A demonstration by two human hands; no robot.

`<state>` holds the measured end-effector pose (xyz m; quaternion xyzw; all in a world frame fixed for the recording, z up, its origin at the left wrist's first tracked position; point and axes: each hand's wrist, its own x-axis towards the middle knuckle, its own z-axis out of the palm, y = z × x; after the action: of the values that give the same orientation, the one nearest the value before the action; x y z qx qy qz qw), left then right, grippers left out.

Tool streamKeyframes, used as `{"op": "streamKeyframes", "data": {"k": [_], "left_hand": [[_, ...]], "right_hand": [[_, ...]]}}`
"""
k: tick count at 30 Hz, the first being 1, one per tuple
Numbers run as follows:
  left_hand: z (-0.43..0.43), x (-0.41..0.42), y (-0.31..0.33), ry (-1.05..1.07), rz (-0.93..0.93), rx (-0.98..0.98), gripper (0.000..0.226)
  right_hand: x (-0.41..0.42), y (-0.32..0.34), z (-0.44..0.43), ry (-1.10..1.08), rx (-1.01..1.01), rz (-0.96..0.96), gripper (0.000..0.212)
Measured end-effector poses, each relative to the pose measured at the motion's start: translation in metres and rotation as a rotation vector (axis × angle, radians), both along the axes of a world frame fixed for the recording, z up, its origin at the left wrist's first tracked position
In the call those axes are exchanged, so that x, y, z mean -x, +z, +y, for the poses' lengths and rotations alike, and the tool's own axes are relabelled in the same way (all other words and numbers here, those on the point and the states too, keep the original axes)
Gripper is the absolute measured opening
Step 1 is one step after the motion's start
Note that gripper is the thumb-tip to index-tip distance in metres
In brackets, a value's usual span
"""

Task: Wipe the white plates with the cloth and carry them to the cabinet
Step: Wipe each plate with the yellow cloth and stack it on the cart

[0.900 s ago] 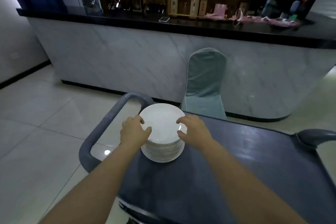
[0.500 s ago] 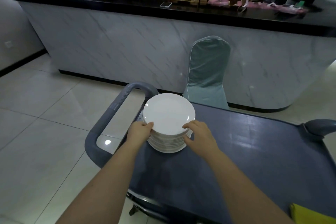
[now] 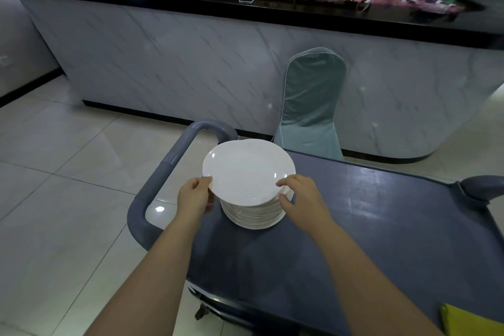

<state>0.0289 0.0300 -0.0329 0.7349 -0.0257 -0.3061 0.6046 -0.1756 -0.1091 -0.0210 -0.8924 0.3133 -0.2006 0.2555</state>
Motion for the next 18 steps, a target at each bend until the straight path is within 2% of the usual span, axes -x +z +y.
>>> {"op": "streamKeyframes", "data": {"k": [3,5,8,10,15,18], "left_hand": [[-0.004,0.006,0.007,-0.108,0.174,0.033,0.018],[-0.005,0.004,0.011,-0.122,0.151,0.026,0.02],[-0.008,-0.005,0.028,-0.098,0.15,0.06,0.008],[-0.014,-0.014,0.046,-0.115,0.156,0.084,0.008],[-0.041,-0.031,0.104,-0.265,-0.086,0.001,0.013],[-0.061,-0.033,0.136,-0.346,-0.332,-0.111,0.011]], "right_hand": [[-0.005,0.001,0.001,0.006,0.004,-0.009,0.025],[-0.007,0.002,0.001,0.007,-0.003,-0.009,0.025],[-0.01,0.004,-0.001,0.012,-0.012,-0.014,0.025],[-0.012,0.007,-0.004,0.02,0.0,-0.022,0.024],[-0.019,0.019,-0.014,0.029,0.044,-0.034,0.025],[-0.022,0.026,-0.019,0.042,0.091,-0.041,0.025]]}}
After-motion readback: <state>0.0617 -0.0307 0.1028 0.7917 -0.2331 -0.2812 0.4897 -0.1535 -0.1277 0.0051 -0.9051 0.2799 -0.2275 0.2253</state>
